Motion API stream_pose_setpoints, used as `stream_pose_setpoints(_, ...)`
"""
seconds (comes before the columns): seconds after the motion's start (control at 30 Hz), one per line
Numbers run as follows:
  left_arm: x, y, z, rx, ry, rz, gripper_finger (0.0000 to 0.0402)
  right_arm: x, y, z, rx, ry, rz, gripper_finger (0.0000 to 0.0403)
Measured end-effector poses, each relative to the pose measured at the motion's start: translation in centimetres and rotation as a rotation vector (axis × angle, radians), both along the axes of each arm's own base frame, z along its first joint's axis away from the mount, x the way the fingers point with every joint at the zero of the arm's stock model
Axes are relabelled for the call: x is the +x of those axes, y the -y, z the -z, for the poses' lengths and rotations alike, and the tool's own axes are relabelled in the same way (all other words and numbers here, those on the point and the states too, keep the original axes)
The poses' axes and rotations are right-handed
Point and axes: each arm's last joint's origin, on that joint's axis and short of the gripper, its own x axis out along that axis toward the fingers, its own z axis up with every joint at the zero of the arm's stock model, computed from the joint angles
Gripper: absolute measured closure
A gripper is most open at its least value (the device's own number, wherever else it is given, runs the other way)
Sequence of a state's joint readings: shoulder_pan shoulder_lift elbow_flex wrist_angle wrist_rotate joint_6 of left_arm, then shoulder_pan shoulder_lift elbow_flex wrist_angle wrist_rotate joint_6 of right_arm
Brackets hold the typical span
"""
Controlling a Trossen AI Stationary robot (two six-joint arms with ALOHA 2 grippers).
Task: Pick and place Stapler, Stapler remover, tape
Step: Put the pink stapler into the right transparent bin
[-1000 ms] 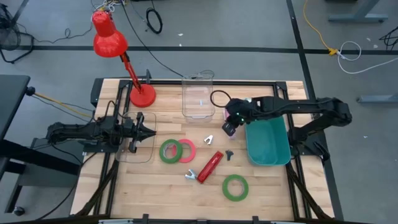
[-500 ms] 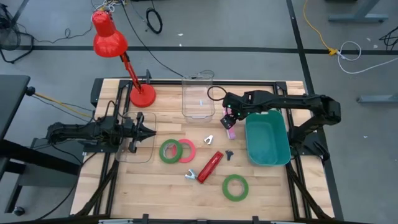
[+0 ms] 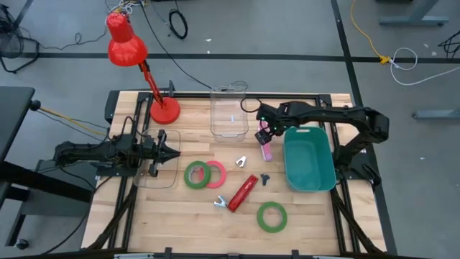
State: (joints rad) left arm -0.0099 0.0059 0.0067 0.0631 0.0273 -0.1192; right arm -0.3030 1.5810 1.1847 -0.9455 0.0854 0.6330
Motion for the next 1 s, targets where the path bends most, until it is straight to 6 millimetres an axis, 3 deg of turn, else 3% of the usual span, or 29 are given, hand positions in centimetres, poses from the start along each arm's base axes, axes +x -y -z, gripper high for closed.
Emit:
stream_pose_setpoints(0.37, 0.0, 0.0, 0.0, 0.0, -0.001, 0.0, 0.0371, 0.7, 0.3, 1.5, 0.015, -0.046, 0.051, 0.0091)
stream_pose_setpoints(1.0, 0.0, 0.0, 0.0, 0.0, 0.0, 0.0, 0.0371, 1.5, 0.4, 2.7, -0.064, 0.064, 0.184, 0.0091)
